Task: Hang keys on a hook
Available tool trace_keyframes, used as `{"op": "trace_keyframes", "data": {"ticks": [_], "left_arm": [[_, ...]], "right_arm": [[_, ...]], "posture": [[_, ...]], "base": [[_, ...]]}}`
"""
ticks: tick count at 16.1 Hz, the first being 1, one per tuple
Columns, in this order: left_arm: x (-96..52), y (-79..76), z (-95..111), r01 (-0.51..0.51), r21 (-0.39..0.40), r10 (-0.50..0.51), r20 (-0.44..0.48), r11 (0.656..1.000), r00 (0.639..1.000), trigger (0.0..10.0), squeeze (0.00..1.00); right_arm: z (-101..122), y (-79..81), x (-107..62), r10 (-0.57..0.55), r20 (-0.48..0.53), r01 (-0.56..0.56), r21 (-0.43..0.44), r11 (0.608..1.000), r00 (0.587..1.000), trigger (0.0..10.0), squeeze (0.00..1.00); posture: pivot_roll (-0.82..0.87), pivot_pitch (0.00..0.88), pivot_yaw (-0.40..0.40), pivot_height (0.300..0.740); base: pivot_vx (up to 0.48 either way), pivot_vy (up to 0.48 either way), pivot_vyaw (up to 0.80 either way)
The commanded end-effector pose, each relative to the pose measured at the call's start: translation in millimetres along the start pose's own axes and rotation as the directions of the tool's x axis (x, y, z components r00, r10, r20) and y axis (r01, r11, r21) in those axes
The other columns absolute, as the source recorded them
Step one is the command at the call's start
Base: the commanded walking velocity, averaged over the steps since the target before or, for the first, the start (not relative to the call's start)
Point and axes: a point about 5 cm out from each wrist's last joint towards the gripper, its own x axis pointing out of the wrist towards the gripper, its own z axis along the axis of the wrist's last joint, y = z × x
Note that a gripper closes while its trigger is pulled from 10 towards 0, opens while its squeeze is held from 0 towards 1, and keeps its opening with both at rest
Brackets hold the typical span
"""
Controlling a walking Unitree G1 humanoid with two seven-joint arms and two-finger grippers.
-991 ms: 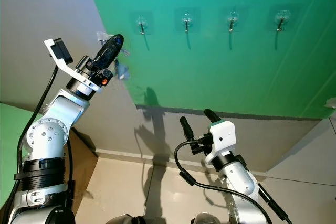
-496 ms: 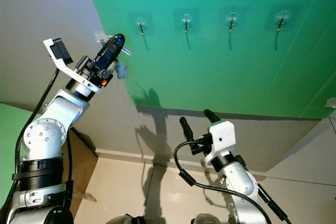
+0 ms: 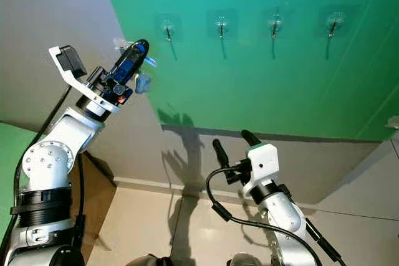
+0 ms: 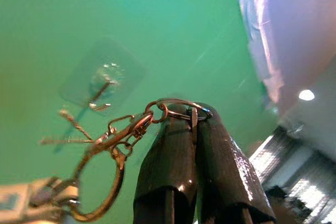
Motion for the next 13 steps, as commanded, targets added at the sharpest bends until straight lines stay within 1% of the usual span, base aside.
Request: {"op": "trace_keyframes", "data": {"ticks": [1,2,3,4,6,7,8,9,10,11,13], "left_arm": [[2.8,8.6,-4,-0.096,0.164,0.114,-0.099,0.982,0.989,0.0,0.00],[5.0,12.2,-9,-0.126,0.232,0.163,-0.147,0.964,0.976,0.0,0.00],[7.9,14.7,-12,-0.146,0.287,0.202,-0.176,0.947,0.963,0.0,0.00],[8.7,15.0,-12,-0.148,0.302,0.210,-0.185,0.942,0.960,0.0,0.00],[16.3,15.0,-13,-0.147,0.400,0.253,-0.225,0.904,0.941,0.0,0.00],[17.8,14.3,-12,-0.143,0.404,0.248,-0.221,0.903,0.943,0.0,0.00],[19.9,13.5,-9,-0.145,0.403,0.239,-0.195,0.904,0.951,0.0,0.00],[20.0,12.0,-5,-0.137,0.386,0.215,-0.169,0.912,0.962,0.0,0.00],[19.6,5.4,-3,-0.100,0.303,0.145,-0.132,0.948,0.981,0.0,0.00],[17.5,-0.5,-4,-0.054,0.228,0.084,-0.123,0.972,0.989,0.0,0.00],[16.3,-2.6,-6,-0.045,0.127,0.058,-0.093,0.991,0.994,0.0,0.00]], "right_arm": [[1,3.2,1.1,0.016,0.001,-0.016,0.004,1.000,1.000,10.0,0.00],[1,3.8,1.1,0.017,0.000,-0.017,0.006,1.000,1.000,10.0,0.00],[0,5.0,0.8,0.018,-0.001,-0.018,0.008,1.000,1.000,10.0,0.00],[0,5.3,0.7,0.019,-0.001,-0.019,0.009,1.000,1.000,10.0,0.00],[0,6.9,0.2,0.018,-0.002,-0.018,0.016,1.000,1.000,10.0,0.00],[-1,7.2,0.2,0.018,-0.002,-0.018,0.017,1.000,1.000,10.0,0.00],[-1,7.6,0.2,0.017,-0.002,-0.017,0.017,1.000,1.000,10.0,0.00],[-1,7.9,-0.2,0.015,-0.002,-0.015,0.018,1.000,1.000,10.0,0.00],[-1,8.0,-0.5,0.013,-0.002,-0.013,0.018,1.000,1.000,10.0,0.00],[-1,8.1,-0.9,0.014,-0.003,-0.014,0.020,1.000,1.000,10.0,0.00],[-1,8.3,-1.2,0.017,-0.004,-0.017,0.022,1.000,1.000,10.0,0.00]], "posture": [[-0.25,0.051,0.137,0.740],[-0.25,0.053,0.137,0.740],[-0.25,0.056,0.140,0.740],[-0.25,0.056,0.140,0.740],[-0.25,0.060,0.143,0.740],[-0.25,0.062,0.148,0.740],[-0.25,0.062,0.148,0.740],[-0.25,0.063,0.151,0.740],[-0.25,0.065,0.151,0.740],[-0.25,0.065,0.150,0.740],[-0.25,0.066,0.148,0.740]], "base": [[0.000,0.000,0.00],[0.000,0.000,0.00],[0.000,0.000,0.00],[0.000,0.000,0.00],[0.000,0.000,0.00],[0.000,0.000,0.00],[0.000,0.000,0.00],[0.000,0.000,0.00],[0.000,0.000,0.00],[0.000,0.000,0.00],[0.000,0.000,0.00]]}}
